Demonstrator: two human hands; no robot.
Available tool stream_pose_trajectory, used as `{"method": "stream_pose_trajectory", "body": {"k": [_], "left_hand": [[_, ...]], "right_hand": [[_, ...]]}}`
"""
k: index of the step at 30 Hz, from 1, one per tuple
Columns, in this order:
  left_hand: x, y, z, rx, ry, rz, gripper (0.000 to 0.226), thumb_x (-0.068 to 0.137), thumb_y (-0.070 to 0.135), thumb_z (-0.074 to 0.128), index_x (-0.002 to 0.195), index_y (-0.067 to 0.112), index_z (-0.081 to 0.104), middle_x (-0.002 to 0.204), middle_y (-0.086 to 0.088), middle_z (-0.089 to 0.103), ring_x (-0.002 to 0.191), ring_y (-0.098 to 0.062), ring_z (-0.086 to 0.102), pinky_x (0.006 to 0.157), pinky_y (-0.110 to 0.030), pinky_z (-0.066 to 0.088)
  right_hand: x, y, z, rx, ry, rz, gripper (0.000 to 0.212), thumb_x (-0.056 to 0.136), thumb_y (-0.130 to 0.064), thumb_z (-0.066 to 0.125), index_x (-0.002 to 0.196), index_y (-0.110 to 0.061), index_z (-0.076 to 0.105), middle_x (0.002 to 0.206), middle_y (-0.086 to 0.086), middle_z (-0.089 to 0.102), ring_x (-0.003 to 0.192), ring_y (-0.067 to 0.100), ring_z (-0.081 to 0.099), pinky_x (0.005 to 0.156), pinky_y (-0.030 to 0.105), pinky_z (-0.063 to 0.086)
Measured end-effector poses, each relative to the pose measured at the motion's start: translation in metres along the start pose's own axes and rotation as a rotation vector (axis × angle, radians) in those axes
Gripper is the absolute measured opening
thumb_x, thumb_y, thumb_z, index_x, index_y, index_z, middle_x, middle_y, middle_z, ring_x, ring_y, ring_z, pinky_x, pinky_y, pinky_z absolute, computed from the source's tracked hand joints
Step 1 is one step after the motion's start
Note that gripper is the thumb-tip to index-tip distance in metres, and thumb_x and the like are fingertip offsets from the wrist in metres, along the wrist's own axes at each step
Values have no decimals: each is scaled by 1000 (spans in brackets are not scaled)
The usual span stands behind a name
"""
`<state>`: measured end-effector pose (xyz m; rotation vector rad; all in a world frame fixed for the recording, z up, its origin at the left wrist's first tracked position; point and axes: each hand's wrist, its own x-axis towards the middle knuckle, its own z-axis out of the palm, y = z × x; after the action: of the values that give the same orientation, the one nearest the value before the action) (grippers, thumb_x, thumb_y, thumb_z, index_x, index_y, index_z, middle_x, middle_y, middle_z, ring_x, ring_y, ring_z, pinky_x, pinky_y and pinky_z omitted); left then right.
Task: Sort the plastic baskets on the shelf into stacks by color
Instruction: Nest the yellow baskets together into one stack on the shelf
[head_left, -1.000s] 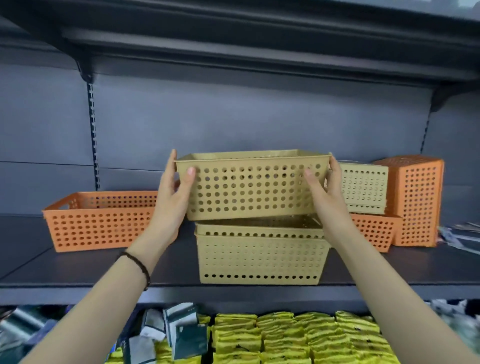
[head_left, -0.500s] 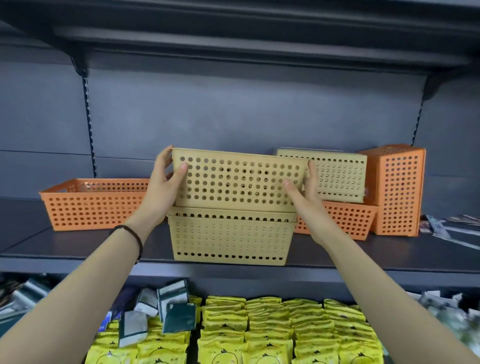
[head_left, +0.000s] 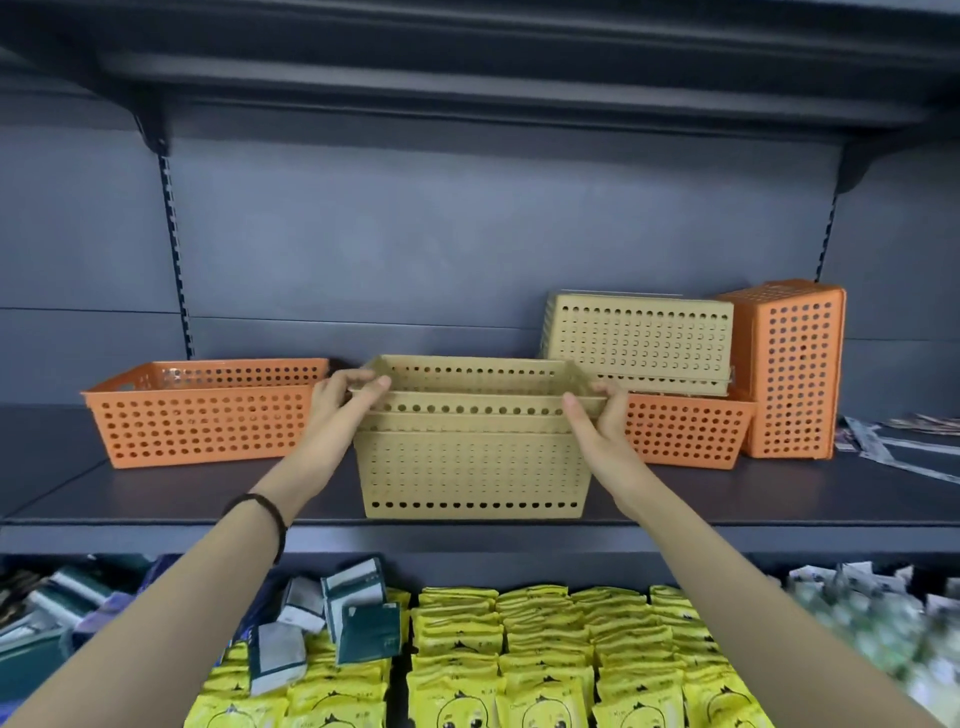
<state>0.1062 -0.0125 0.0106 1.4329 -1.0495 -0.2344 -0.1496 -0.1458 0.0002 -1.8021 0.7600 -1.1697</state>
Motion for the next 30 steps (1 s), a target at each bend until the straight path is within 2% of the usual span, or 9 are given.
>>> {"method": "stream_pose_trajectory", "body": {"k": [3, 7, 12, 16, 19, 23, 25, 27, 30], "left_hand": [[4, -2, 5, 27, 66, -52, 24, 87, 51, 57, 89, 28, 55, 128, -6, 41, 121, -21, 39, 107, -44, 31], [14, 0, 12, -38, 86, -60, 16, 90, 37, 56, 86, 22, 52, 110, -5, 54, 108, -26, 51, 81, -37, 43], [20, 18, 11, 437, 151, 297, 26, 86, 16, 60, 111, 14, 60, 140, -10, 45, 135, -25, 37, 111, -41, 29], [10, 64, 44, 655, -161, 476, 22, 86, 51, 58, 91, 30, 64, 89, 14, 68, 75, -7, 66, 74, -32, 55], [12, 78, 82, 844, -386, 543, 33, 79, 65, 56, 80, 33, 61, 78, 19, 63, 73, -1, 60, 66, -28, 52], [38, 88, 104, 849, -572, 483, 41, 77, 53, 69, 64, 19, 50, 58, 13, 51, 58, -4, 45, 56, -27, 34], [55, 96, 103, 806, -794, 359, 41, 77, 49, 71, 61, 19, 48, 51, 18, 49, 51, 0, 42, 58, -25, 34], [65, 107, 105, 809, -941, 223, 49, 71, 65, 67, 62, 19, 53, 52, 21, 56, 50, 4, 48, 59, -21, 39], [78, 116, 124, 791, -801, 113, 78, 60, 88, 45, 74, 15, 66, 71, 8, 72, 66, -7, 68, 74, -29, 55]], "right_hand": [[-2, 0, 8, 29, 40, -6, 42, 99, -38, 45, 130, -26, 19, 140, -1, 25, 128, 15, 31, 101, 30, 28], [-3, 3, 4, -9, 43, 16, 48, 100, -43, 38, 140, -25, 19, 142, -2, 28, 129, 16, 32, 101, 32, 29], [-3, 6, -8, -16, 45, 15, 34, 101, -44, 34, 133, -32, 36, 141, -7, 39, 129, 15, 37, 107, 39, 32], [-2, 2, -22, -21, 25, 8, 33, 103, -39, 35, 134, -33, 45, 131, -13, 49, 119, 5, 47, 93, 23, 39], [3, 3, -39, -44, -21, -3, 39, 101, -40, 42, 139, -37, 38, 127, -14, 52, 112, 2, 52, 77, 13, 46], [22, 17, -78, -150, 17, 13, 38, 95, -50, 49, 132, -44, 41, 129, -6, 57, 119, 17, 55, 101, 41, 46], [35, 24, -103, -178, 89, 30, 42, 96, -43, 52, 136, -32, 44, 118, -6, 57, 116, 17, 54, 88, 30, 47], [52, 32, -131, -234, 169, 38, 44, 96, -36, 56, 137, -22, 46, 120, -2, 58, 112, 17, 54, 74, 23, 43], [80, 45, -170, -324, 255, 26, 50, 92, -31, 63, 136, -17, 46, 131, 7, 56, 112, 19, 55, 84, 30, 47]]}}
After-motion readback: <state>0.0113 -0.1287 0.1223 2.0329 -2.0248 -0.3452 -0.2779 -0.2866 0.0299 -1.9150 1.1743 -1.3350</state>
